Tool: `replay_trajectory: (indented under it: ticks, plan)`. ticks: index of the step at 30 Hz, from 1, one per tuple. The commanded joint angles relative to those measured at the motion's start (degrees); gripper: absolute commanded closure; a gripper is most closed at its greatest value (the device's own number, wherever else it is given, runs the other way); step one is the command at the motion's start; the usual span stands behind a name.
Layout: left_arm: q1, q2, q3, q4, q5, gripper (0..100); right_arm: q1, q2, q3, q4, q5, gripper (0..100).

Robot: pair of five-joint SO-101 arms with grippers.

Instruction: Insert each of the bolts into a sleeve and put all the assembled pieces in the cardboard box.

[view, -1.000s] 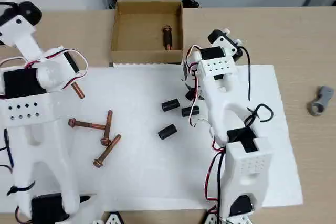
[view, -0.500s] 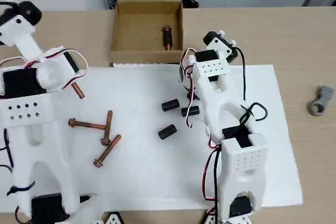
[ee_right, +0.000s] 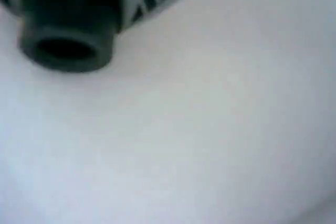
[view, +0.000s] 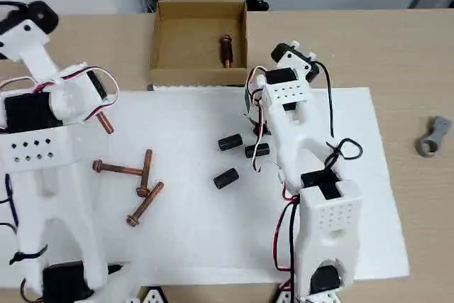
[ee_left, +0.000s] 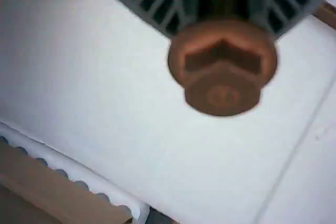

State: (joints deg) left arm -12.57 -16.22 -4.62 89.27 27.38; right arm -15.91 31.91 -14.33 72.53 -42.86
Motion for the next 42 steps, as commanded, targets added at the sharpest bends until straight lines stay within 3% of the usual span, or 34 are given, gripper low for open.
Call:
replay_trajectory:
  ticks: [1, 13, 26, 34, 42]
  plan:
    - [0.09, -2.64, -0.84, -0.26, -1.85, 100, -2.68, -1.19, -1.41, 3.38, 1.05, 99.1]
    - [0.44, -2.73, -1.10, -0.62, -12.57, 100, -2.86, -27.91, -4.13, 14.55, 10.46, 99.1]
    - [1.49, -2.73, -16.57, -0.26, -13.27, 100, -4.00, -60.44, -2.11, 22.37, 28.57, 99.1]
    - [15.56, -2.64, -24.57, 3.78, -13.27, 100, -4.18, -81.98, 24.44, 16.40, 29.71, 99.1]
    - [22.68, -2.64, -25.54, -0.44, -13.36, 100, -5.05, -105.19, 59.69, -7.16, 33.76, 99.4]
